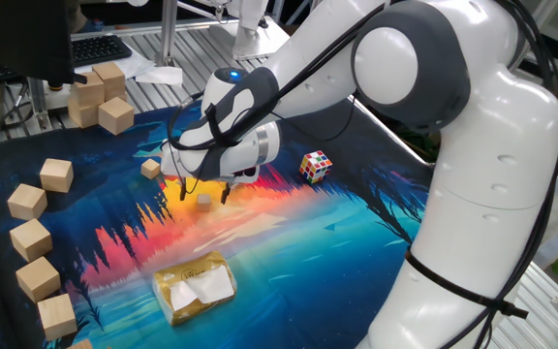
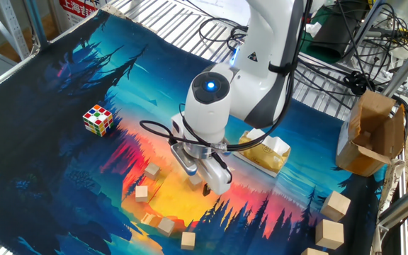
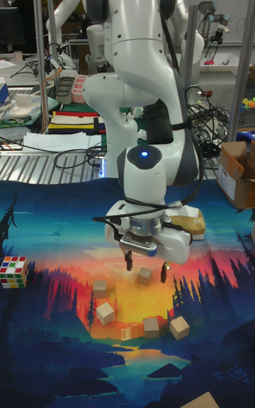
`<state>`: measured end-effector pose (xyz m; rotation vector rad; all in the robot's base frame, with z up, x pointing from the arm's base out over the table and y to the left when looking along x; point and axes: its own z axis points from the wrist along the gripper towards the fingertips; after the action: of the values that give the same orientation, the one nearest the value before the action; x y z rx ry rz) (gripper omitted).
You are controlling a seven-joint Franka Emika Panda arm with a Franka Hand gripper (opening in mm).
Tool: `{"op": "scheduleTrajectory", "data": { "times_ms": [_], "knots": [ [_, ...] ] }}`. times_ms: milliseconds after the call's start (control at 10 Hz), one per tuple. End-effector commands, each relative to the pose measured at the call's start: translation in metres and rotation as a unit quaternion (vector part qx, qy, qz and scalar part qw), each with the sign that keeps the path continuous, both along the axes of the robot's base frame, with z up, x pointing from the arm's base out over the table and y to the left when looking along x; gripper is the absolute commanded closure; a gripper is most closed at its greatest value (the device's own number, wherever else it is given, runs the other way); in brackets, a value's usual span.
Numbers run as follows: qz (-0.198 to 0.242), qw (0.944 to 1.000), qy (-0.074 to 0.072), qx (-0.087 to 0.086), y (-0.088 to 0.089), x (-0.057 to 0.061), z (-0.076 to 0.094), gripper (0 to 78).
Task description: Stack the blocks in a vertical line of five
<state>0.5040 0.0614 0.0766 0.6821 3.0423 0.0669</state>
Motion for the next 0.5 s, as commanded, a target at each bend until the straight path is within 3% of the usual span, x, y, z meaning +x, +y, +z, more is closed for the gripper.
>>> {"op": "scheduleTrajectory", "data": {
  "times_ms": [100, 500],
  "knots": [
    [0.001, 1.0, -0.002, -0.001, 0.0001, 0.0012, 0.0007, 0.1],
    [0.006, 1.0, -0.003, -0.004, 0.0008, 0.0006, -0.0007, 0.1]
  ]
}}
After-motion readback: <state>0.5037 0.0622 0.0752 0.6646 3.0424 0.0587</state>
